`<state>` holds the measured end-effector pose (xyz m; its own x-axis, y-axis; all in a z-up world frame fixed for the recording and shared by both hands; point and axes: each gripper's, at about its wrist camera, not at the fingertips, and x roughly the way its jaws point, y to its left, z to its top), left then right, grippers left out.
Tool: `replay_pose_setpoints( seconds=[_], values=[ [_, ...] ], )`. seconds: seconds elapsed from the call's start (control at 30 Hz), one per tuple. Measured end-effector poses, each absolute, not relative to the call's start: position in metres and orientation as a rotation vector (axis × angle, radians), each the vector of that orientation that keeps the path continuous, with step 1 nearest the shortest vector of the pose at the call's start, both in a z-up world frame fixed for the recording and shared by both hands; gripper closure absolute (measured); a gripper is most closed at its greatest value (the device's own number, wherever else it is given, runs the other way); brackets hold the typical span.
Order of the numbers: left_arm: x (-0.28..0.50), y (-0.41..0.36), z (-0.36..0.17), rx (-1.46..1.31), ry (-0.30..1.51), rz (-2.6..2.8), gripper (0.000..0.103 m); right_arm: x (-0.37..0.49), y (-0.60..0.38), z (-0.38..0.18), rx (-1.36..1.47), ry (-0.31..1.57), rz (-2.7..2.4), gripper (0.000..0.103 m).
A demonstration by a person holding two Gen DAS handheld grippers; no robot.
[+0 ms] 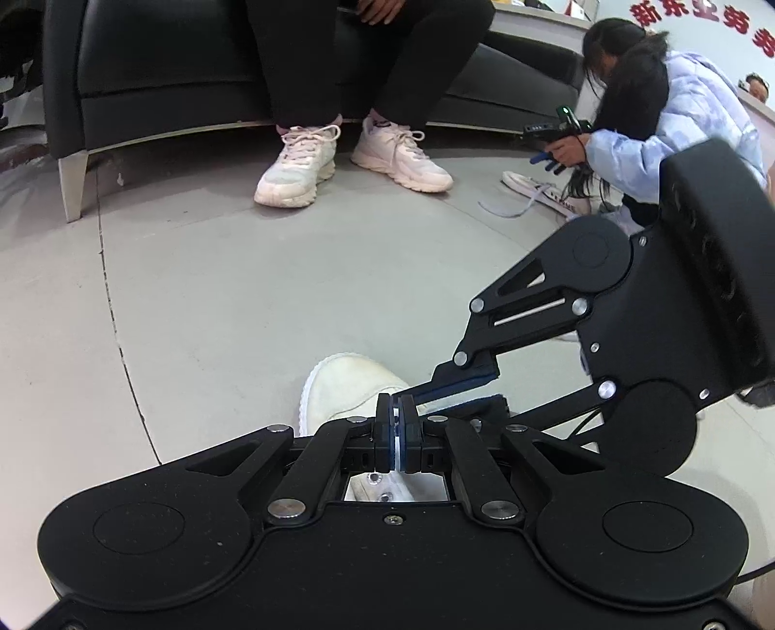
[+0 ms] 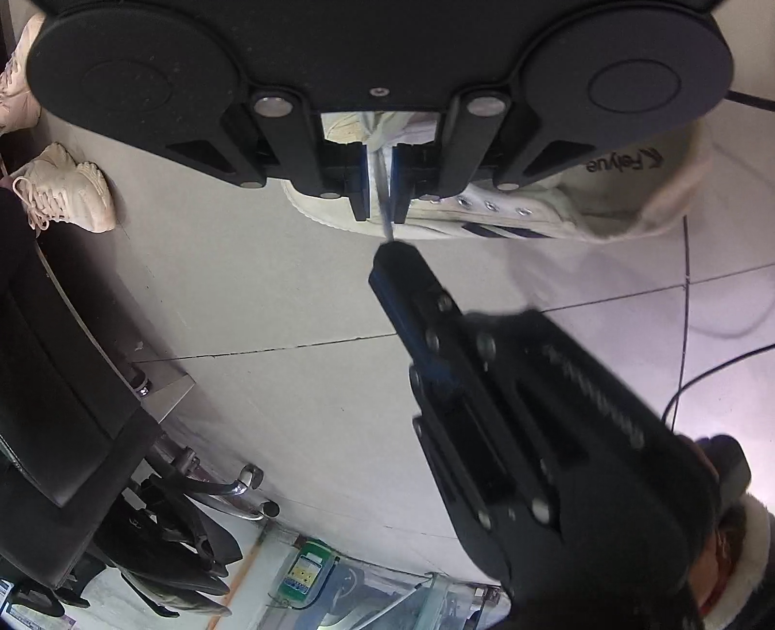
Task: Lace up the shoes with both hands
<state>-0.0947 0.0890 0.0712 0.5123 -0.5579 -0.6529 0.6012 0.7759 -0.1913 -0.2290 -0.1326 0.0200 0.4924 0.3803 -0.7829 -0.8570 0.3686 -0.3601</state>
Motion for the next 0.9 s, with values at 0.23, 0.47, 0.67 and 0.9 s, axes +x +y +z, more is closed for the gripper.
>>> replay_pose_setpoints(
  seconds=[0.23, 0.47, 0.67, 0.9],
  values=[
    [-0.093, 0.091, 0.064, 0.056, 0.806, -0.664, 0.099, -0.225, -0.139, 0.018, -0.771, 0.688, 0.862, 0.101],
    [-0.108, 0.074, 0.052, 0.124, 0.895, -0.705, 0.079, -0.219, -0.148, 0.016, -0.695, 0.72, 0.827, 0.101],
    [-0.13, 0.045, 0.038, 0.362, 0.856, -0.654, 0.078, -0.22, -0.145, 0.012, -0.693, 0.731, 0.826, 0.101],
    [-0.128, 0.037, 0.028, 0.448, 0.824, -0.588, 0.079, -0.212, -0.141, 0.012, -0.683, 0.756, 0.806, 0.1]
  ],
)
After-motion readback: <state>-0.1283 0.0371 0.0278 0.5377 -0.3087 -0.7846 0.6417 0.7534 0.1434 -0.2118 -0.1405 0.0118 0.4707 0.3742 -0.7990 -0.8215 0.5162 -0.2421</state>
